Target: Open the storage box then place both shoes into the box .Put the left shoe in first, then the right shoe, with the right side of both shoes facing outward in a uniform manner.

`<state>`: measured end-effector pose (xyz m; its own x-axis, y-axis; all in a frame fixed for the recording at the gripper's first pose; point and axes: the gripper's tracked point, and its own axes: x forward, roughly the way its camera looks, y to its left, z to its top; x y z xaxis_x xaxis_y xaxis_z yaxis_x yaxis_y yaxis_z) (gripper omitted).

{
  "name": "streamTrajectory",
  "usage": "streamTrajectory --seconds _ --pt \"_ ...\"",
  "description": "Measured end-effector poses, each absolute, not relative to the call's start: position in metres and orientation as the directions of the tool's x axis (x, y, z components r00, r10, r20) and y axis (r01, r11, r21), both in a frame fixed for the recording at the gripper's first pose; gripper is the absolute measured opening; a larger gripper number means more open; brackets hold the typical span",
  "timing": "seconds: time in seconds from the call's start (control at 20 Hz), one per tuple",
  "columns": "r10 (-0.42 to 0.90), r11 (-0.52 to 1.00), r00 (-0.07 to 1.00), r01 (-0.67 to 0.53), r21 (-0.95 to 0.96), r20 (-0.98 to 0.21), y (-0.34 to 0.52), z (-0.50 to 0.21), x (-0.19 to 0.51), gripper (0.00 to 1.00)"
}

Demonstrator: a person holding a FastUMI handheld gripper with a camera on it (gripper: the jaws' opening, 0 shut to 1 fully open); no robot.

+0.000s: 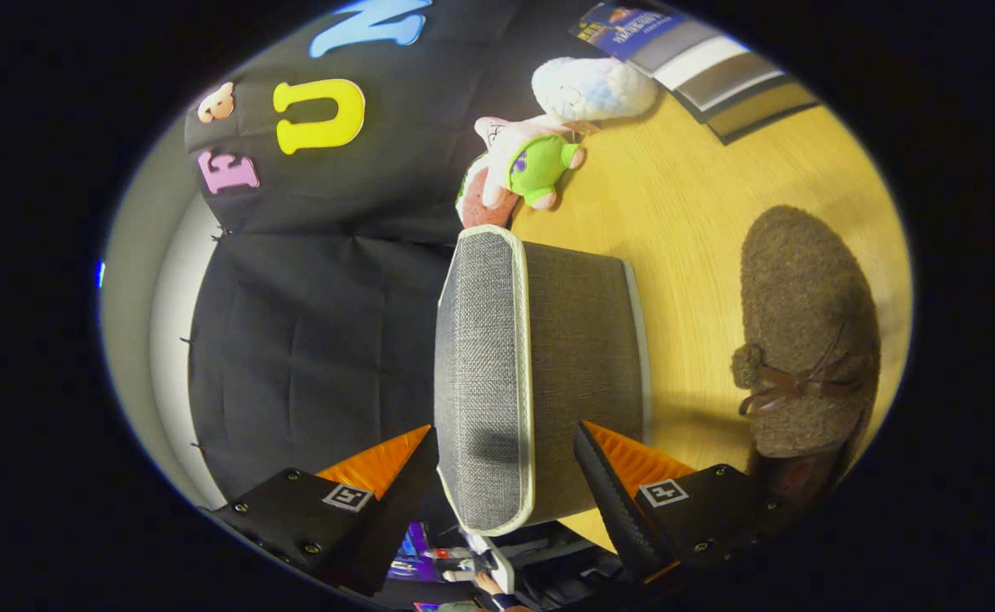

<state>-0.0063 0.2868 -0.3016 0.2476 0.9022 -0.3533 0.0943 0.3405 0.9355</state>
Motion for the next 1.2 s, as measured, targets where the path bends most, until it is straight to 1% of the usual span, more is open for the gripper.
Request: streamTrajectory --seconds 0.15,0.25,0.35,0.5,0.6,0.65,0.75,0.8,0.85,0.9,0.95,1.1,1.15,1.2 --pt "0.926 0.235 0.271 0.132 0.963 -0.264 0.294 -0.290 -0.003 0.98" --pt "0.937 0.219 0.255 0.104 0.970 -0.239 0.298 -0.282 -0.004 0.83" --pt "0.944 0.232 0.223 0.070 0.970 -0.242 0.298 -0.281 -0.008 0.83" --pt "0.947 0.217 0.220 0.097 0.971 -0.234 0.299 -0.279 -0.006 0.83" --pt "0.948 0.219 0.216 0.087 0.972 -0.233 0.296 -0.279 -0.006 0.82" --pt "0.955 0.203 0.202 0.083 0.976 -0.216 0.305 -0.279 -0.010 0.69" --pt "0.966 0.180 0.174 0.067 0.981 -0.189 0.295 -0.269 -0.014 0.65" --pt "0.951 0.239 0.188 0.057 0.969 -0.246 0.297 -0.280 -0.014 0.65" --pt "0.948 0.243 0.194 0.063 0.968 -0.251 0.297 -0.289 -0.013 0.39" --pt "0.956 0.208 0.192 0.085 0.975 -0.221 0.290 -0.275 -0.011 0.13" --pt "0.955 0.218 0.185 0.083 0.972 -0.230 0.293 -0.273 -0.012 0.15" --pt "0.948 0.276 0.150 0.052 0.960 -0.281 0.297 -0.279 -0.016 0.15" --pt "0.943 0.285 0.167 0.043 0.958 -0.288 0.298 -0.279 -0.014 0.15" --pt "0.948 0.276 0.158 0.027 0.961 -0.277 0.299 -0.273 -0.014 0.05"
